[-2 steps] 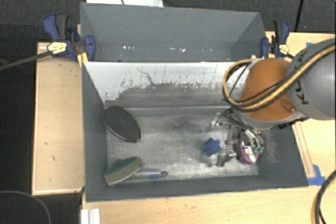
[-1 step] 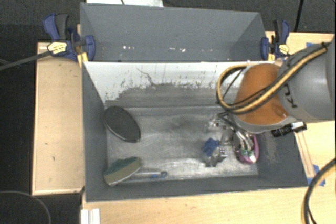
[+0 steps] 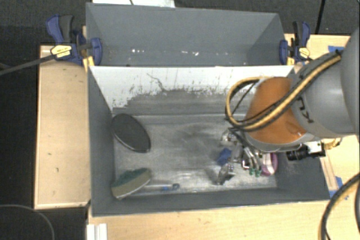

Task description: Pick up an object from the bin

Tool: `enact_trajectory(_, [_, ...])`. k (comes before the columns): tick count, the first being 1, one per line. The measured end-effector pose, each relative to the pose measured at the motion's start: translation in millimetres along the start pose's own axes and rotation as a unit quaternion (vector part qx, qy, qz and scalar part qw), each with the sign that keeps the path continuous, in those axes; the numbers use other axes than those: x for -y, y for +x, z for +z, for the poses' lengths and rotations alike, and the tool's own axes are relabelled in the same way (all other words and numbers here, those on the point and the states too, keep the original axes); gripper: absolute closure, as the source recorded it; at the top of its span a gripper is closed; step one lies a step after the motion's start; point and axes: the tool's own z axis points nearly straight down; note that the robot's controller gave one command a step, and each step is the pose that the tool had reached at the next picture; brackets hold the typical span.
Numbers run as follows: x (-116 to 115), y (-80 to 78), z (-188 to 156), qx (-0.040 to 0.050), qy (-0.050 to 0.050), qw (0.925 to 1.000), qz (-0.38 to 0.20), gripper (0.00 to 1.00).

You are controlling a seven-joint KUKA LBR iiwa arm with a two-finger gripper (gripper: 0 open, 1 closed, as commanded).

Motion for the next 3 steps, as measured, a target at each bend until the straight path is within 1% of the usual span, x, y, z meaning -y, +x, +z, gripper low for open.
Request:
enact_trajectory(1, [0,-0.7,-2,0.0010,0.000,1.0000,-0.002,1.00])
enact_trajectory(2, [-1,-2.3,-23,-0.0034,0.000,1.0000,-0.005,1.00])
enact_trajectory(3, [-1,-5.6,-103,-0.0012,0.000,1.0000,-0.010,1.00])
